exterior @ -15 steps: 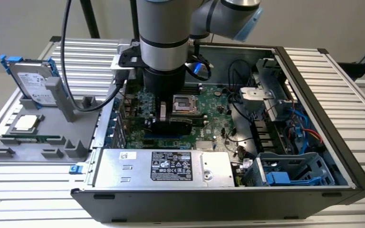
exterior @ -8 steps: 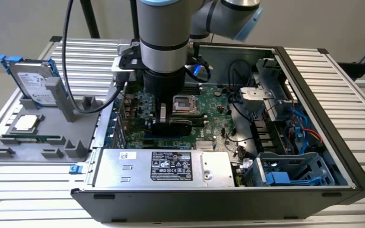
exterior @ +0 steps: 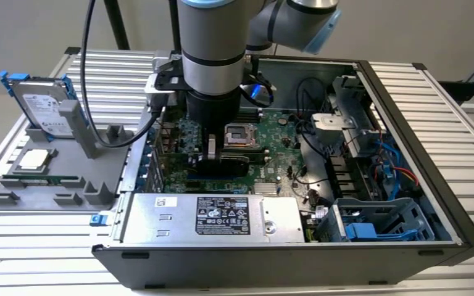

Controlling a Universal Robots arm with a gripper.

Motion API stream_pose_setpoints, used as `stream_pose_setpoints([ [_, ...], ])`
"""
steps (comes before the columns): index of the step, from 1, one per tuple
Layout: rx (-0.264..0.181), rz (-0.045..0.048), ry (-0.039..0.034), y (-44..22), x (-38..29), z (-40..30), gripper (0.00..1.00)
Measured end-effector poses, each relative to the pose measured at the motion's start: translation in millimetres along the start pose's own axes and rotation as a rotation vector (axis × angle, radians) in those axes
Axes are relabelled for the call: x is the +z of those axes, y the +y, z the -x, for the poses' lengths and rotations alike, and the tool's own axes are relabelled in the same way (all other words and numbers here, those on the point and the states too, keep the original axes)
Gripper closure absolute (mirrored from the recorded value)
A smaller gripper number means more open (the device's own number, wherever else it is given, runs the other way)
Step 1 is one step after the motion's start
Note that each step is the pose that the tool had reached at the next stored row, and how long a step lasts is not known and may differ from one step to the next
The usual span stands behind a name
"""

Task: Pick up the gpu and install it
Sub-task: 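Insert the gpu into the slot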

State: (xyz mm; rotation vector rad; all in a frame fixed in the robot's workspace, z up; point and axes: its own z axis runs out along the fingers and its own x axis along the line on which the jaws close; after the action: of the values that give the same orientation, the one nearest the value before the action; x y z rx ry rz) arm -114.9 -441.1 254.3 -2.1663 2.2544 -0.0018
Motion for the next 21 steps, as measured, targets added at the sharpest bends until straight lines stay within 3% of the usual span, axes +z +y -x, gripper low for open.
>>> stream_pose_setpoints([
  [8, 0.0, 0.0001, 0.0001, 0.1, 4.7, -0.1, 1.0],
  [21, 0.0, 0.0, 0.0, -1.2, 6.5, 0.0, 1.0],
])
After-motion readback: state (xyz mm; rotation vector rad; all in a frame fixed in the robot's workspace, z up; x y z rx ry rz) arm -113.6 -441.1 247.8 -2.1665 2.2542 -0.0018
